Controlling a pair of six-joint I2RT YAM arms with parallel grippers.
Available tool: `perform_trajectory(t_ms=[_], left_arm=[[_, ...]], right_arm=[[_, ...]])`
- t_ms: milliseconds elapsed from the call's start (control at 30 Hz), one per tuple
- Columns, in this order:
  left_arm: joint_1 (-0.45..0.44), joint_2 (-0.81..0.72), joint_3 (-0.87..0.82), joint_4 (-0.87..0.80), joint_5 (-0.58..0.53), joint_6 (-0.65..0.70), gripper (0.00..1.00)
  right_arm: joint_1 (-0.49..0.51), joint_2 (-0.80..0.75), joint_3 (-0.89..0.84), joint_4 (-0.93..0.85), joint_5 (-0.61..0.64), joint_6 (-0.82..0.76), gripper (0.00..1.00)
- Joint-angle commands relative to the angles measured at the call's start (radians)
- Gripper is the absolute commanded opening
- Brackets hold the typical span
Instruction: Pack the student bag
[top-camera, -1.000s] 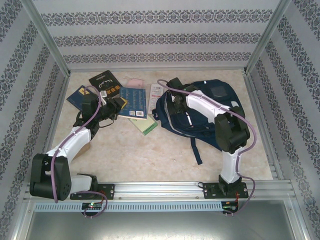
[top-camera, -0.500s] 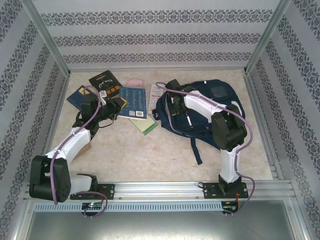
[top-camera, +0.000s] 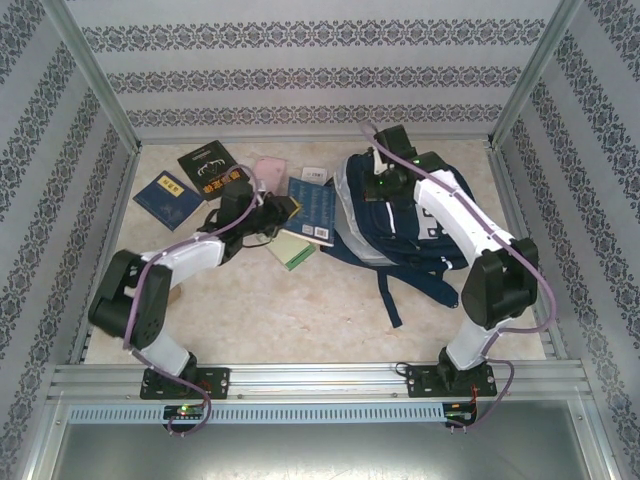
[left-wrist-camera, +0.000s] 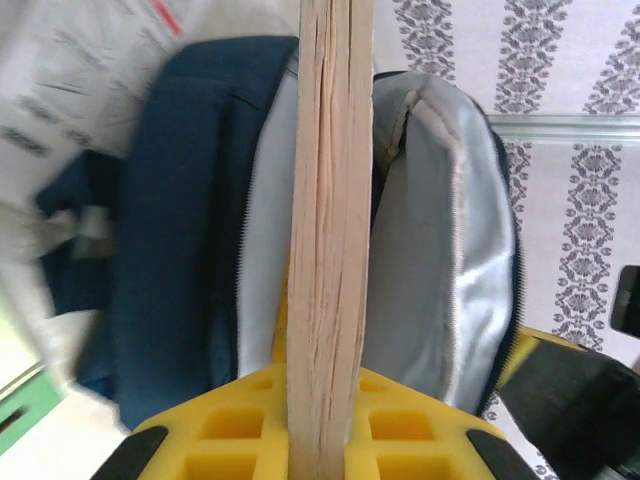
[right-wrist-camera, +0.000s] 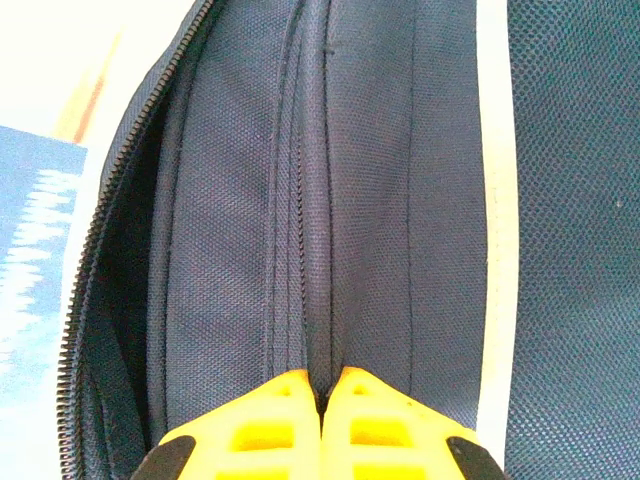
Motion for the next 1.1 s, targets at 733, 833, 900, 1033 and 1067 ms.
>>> perform_trajectory(t_ms=[733, 833, 900, 1033, 1067], left_arm=[[-0.365, 0.652, 0.725, -0.035, -0.317, 0.005, 0.00], [-0.391, 0.694, 0.794, -0.114, -0.323, 0.028, 0.00], [-0.411, 0.702, 0.825, -0.184, -0.351, 0.060, 0.00], [-0.429, 0.703, 0.876, -0.358, -0.396, 0.129, 0.26], [-0.429, 0.702, 0.892, -0.410, -0.403, 0.147, 0.33]], right_arm=[[-0.140, -0.142, 0.022, 0.120, -0.409, 0.259, 0.00], [-0.140, -0.142, 0.018, 0.120, -0.411, 0.260, 0.00], [-0.139, -0.144, 0.015, 0.117, -0.405, 0.258, 0.00], [-0.143, -0.145, 0.014, 0.112, -0.403, 0.252, 0.00], [-0.143, -0.145, 0.013, 0.112, -0.402, 0.248, 0.00]])
